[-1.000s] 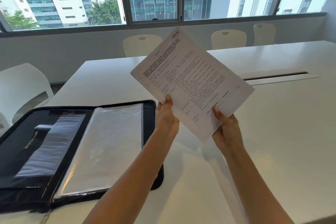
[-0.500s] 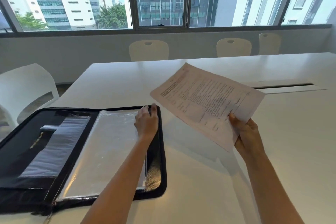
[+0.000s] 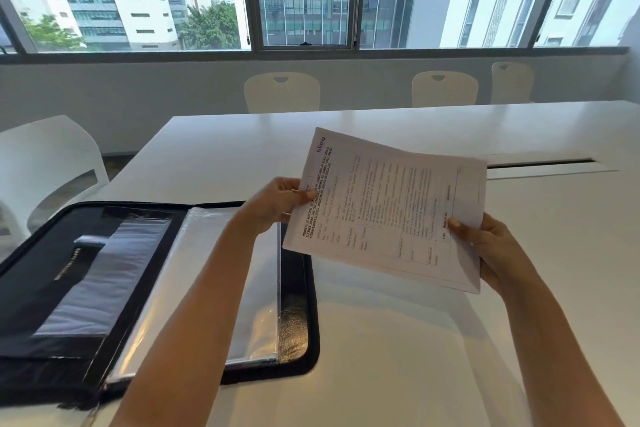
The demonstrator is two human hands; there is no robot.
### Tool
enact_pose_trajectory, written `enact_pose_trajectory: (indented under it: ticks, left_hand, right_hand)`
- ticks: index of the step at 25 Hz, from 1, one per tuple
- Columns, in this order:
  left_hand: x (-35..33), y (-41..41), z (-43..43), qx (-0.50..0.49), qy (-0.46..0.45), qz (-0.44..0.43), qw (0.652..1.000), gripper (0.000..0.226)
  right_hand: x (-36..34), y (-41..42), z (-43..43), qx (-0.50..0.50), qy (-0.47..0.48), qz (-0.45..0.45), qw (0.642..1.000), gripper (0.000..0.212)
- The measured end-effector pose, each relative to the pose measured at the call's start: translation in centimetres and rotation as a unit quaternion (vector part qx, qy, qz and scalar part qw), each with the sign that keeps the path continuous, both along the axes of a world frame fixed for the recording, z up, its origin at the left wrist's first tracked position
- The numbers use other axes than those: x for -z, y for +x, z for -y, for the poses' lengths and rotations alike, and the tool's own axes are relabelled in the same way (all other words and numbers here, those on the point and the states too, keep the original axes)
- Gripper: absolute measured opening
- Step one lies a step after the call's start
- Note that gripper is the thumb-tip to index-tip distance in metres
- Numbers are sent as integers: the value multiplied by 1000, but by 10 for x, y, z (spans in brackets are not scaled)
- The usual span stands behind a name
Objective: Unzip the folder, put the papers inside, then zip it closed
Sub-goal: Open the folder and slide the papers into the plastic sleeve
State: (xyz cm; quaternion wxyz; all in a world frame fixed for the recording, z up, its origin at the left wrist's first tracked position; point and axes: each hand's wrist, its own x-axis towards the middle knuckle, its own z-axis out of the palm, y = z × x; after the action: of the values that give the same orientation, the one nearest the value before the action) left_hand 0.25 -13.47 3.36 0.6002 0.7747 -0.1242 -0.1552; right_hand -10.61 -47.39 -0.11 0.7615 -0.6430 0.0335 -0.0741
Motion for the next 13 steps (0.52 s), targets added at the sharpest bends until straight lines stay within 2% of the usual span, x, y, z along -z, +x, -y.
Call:
enact_pose_trajectory:
  ticks: [4,6,7,8,9,10,11,13]
  left_hand:
    - [17,-4,-6,-29,22,-39,999,23]
    - [27,-3,-5,-71,57,-1,996,28]
    - [32,-2,-3,-117,117,36,986,35]
    - [39,-1,0,-170,218,79,958,44]
    - [49,-2,4,-206,339,106,912,58]
    - [59,-4,10,-215,431,99,871,77]
    - [70,-8,16,-203,484,72,848,98]
    - [89,-14,28,-177,515,35,838,118]
  right_hand:
    - [6,8,-9,36,-46,-19,998,22]
    - [6,9,-6,57,-38,-14,998,20]
    - [6,10,-2,79,-36,-7,996,19]
    - [6,12,2,104,-33,-1,994,18]
    - [7,13,6,124,-28,5,992,18]
    - [8,15,9,136,-19,10,991,20]
    - [9,17,11,141,-11,14,990,22]
    - [14,19,12,140,-8,15,990,23]
